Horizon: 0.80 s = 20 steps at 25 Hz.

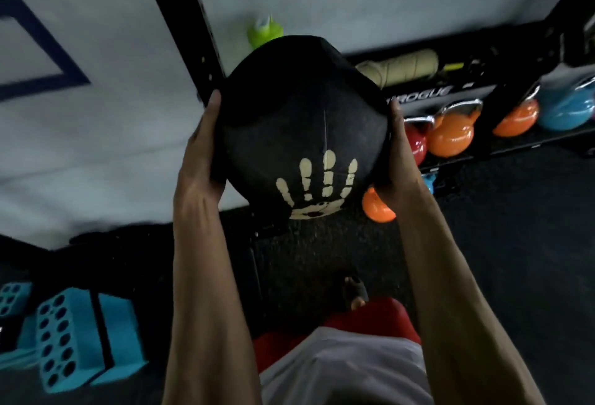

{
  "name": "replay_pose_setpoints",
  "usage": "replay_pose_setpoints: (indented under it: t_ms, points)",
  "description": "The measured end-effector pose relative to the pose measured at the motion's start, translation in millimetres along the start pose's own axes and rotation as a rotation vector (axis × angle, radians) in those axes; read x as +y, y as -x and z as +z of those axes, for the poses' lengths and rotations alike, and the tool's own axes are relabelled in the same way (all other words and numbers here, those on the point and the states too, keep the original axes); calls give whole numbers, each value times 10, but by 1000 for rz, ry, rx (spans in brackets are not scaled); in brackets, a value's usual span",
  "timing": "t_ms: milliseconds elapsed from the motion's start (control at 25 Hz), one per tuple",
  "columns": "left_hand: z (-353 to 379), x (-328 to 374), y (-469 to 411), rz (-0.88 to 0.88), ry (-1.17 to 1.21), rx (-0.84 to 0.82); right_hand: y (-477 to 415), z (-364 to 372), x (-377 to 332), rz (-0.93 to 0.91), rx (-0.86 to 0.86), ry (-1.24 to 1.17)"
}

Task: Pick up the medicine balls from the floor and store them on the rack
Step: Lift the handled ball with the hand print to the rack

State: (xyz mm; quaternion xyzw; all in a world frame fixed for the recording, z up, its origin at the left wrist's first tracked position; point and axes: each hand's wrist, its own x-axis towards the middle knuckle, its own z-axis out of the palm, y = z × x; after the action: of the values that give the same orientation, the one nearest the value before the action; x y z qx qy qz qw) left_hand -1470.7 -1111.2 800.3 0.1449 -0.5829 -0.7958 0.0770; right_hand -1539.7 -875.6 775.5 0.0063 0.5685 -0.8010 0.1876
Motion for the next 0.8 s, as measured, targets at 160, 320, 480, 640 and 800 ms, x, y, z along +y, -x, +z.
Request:
replay_pose_setpoints:
  t_ms: [160,320,480,640,800]
  points:
    - [126,497,53,164,6,-71,122,131,-598,-159,18,68]
    - [348,1001,281,336,63,-121,360,355,-1157,-347,74,118]
    - [520,1497,477,464,56,-103,548,569,-1578,-508,29,64]
    - [653,1972,617,586,75,-159,710,755,-2002,-652,-49,-15]
    - [815,2450,743,700,75,-150,811,967,-2544,-763,-86,-34]
